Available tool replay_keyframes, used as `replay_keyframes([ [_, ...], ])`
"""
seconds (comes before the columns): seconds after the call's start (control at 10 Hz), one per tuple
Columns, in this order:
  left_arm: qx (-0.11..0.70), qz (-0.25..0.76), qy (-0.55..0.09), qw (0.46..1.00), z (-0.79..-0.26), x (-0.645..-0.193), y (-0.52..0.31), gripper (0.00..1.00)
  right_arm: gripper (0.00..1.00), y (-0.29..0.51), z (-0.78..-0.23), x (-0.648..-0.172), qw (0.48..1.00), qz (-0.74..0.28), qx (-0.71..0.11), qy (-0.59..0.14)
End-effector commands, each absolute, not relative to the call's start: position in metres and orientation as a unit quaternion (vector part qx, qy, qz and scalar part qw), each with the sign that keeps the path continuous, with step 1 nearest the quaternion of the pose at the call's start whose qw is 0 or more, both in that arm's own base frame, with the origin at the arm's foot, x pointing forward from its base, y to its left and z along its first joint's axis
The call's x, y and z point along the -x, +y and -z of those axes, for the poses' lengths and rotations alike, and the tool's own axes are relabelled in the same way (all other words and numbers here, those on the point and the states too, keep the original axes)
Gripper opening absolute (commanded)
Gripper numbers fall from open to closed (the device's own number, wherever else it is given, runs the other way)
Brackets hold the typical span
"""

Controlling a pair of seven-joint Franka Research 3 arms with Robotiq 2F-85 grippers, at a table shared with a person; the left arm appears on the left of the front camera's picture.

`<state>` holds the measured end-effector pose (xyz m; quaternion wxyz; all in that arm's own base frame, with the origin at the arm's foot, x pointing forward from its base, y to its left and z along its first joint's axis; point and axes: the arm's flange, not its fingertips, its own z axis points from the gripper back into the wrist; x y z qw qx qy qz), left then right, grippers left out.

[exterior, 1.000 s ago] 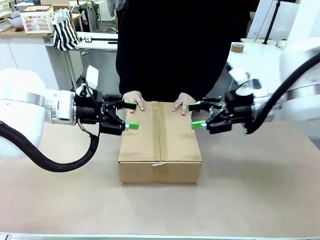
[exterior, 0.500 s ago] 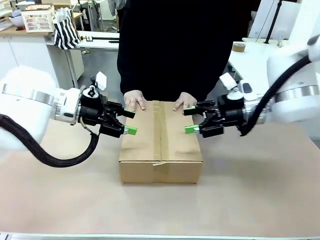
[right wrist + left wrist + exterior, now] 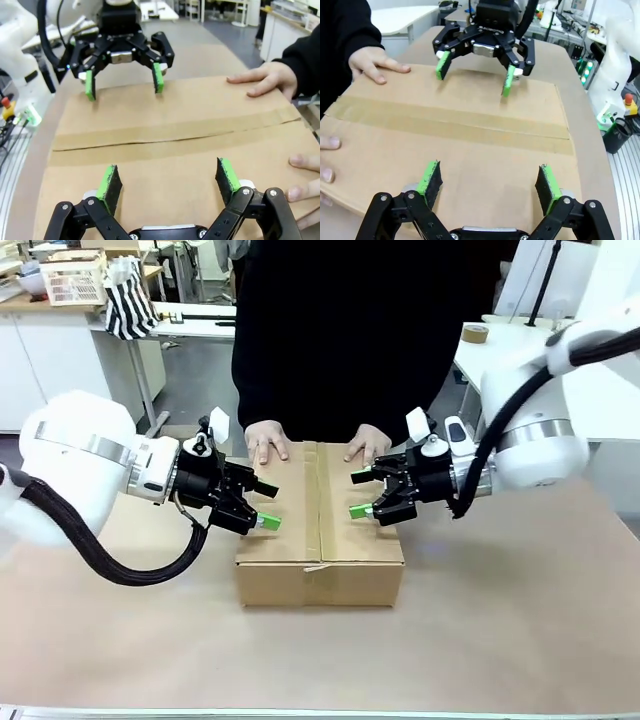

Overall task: Pack the gift set into the box.
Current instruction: Press and hold the closed box until the human finishes sealing it.

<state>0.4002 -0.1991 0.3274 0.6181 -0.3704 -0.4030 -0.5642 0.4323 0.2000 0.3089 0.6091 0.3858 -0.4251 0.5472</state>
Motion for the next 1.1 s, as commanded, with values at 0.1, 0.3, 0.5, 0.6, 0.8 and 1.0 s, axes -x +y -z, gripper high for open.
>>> replay_keyframes([
  [0.1,0.340,0.571,-0.398,0.632,-0.314,-0.404,-0.202,1.00,1.00,0.204,-0.304,-0.443,0.619,-0.563,-0.380,-0.394],
  [0.3,0.322,0.566,-0.402,0.644,-0.310,-0.407,-0.200,1.00,1.00,0.202,-0.307,-0.443,0.622,-0.575,-0.386,-0.366],
  [0.5,0.344,0.568,-0.398,0.632,-0.322,-0.404,-0.200,1.00,1.00,0.201,-0.304,-0.440,0.611,-0.564,-0.390,-0.396],
  [0.6,0.344,0.568,-0.398,0.632,-0.322,-0.404,-0.200,1.00,1.00,0.201,-0.304,-0.440,0.611,-0.564,-0.390,-0.396],
  [0.8,0.344,0.568,-0.398,0.632,-0.322,-0.404,-0.200,1.00,1.00,0.201,-0.304,-0.440,0.611,-0.564,-0.390,-0.396],
  [1.0,0.344,0.568,-0.398,0.632,-0.322,-0.404,-0.200,1.00,1.00,0.201,-0.304,-0.440,0.611,-0.564,-0.390,-0.396],
])
